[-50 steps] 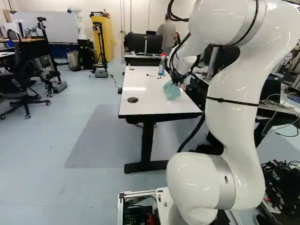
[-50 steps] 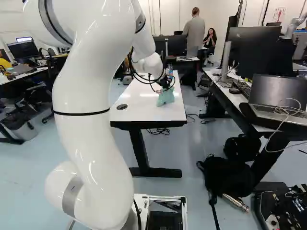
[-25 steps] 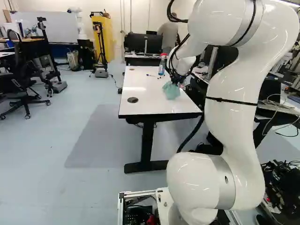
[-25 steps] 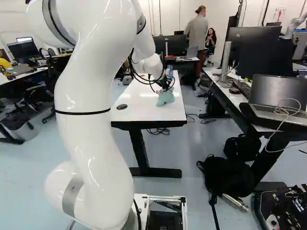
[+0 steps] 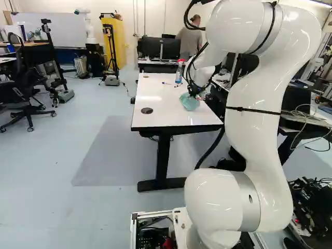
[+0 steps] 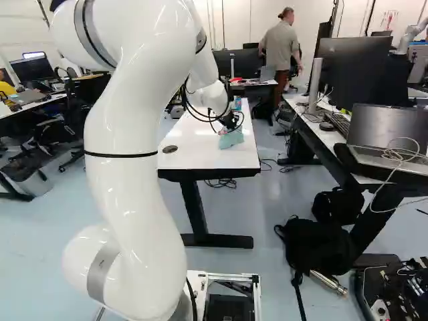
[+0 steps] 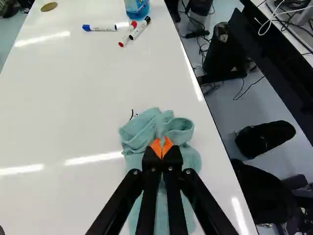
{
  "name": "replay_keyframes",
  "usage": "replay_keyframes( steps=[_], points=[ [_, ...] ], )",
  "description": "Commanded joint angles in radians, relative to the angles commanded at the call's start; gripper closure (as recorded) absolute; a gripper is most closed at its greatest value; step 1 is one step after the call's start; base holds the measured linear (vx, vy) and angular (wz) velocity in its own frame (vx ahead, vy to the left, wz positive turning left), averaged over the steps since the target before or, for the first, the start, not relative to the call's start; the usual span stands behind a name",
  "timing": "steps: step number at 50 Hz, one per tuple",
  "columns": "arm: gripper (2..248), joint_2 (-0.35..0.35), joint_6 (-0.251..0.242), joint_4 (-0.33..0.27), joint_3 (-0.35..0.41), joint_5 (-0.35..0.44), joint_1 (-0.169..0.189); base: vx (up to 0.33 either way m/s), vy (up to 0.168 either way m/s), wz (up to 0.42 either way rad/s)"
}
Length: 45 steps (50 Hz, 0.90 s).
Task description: Clean the table with the green towel
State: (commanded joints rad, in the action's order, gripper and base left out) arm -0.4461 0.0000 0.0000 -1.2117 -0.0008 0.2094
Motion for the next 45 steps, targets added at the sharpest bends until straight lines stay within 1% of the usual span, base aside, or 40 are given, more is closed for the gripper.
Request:
replay_keyframes(
  steps=[29,45],
  points=[
    [229,0.0,0.0,0.0,0.0,-0.003,0.0,0.0,0.0,0.0],
    [229,0.0,0.0,0.02,0.0,-0.067,0.0,0.0,0.0,0.0]
  ],
)
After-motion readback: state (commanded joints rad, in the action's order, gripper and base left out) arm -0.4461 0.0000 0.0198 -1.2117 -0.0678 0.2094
